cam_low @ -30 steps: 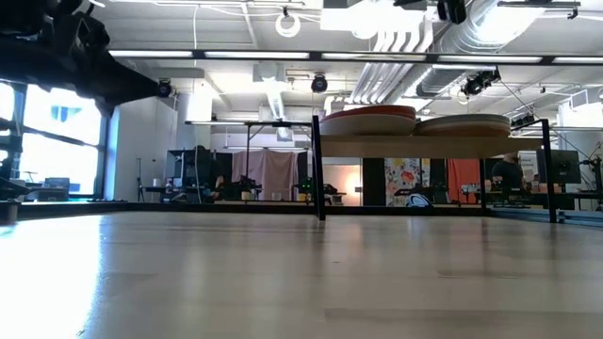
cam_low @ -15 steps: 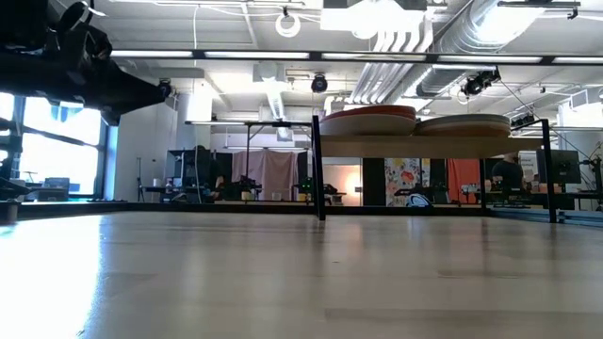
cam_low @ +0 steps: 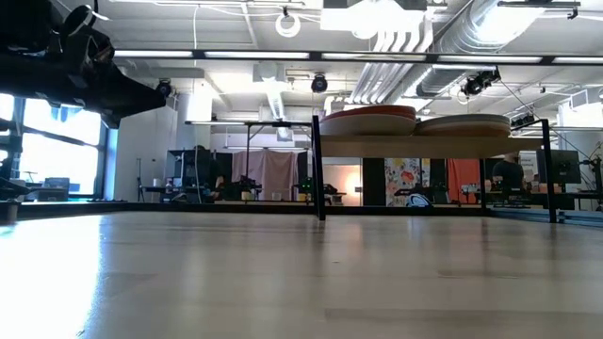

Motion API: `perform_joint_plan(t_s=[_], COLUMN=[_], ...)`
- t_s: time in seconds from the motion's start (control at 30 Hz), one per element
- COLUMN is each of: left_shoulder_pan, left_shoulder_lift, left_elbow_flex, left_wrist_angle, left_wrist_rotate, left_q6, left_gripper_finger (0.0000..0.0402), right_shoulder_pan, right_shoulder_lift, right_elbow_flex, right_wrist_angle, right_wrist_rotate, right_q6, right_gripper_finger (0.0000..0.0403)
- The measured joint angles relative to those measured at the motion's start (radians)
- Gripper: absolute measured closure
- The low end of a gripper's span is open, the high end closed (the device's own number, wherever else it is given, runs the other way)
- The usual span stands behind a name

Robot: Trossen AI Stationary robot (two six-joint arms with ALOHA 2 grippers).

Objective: Place and stack plates onto a shelf
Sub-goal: Return to Home Position

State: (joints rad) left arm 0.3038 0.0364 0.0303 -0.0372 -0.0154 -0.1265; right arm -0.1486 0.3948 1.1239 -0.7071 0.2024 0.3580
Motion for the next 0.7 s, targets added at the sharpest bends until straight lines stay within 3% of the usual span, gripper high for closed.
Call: perform_joint_plan(t_s=[0.3,0.53,0.7], left_shoulder_pan=[0.0,0.0,0.0], left_shoulder_lift=[0.0,0.0,0.0], left_elbow_flex=[0.0,0.0,0.0], left_wrist_angle=[0.0,0.0,0.0], left_wrist_rotate=[0.0,0.0,0.0], left_q6=[-0.001,-0.001,-0.001], left_gripper_finger=[0.0335,0.0335,0.0335], right_shoulder_pan=[0.0,0.0,0.0], right_shoulder_lift=[-0.26,-0.307,-0.305], right_elbow_flex=[-0.431,-0.698,-0.852], right_wrist_angle=[0.286,0.378,0.489], right_wrist_rotate=[0.027,0.14,0.164], right_q6=[-0.111,-0.09,-0.071], right_gripper_finger=[0.029,0.029,0.029])
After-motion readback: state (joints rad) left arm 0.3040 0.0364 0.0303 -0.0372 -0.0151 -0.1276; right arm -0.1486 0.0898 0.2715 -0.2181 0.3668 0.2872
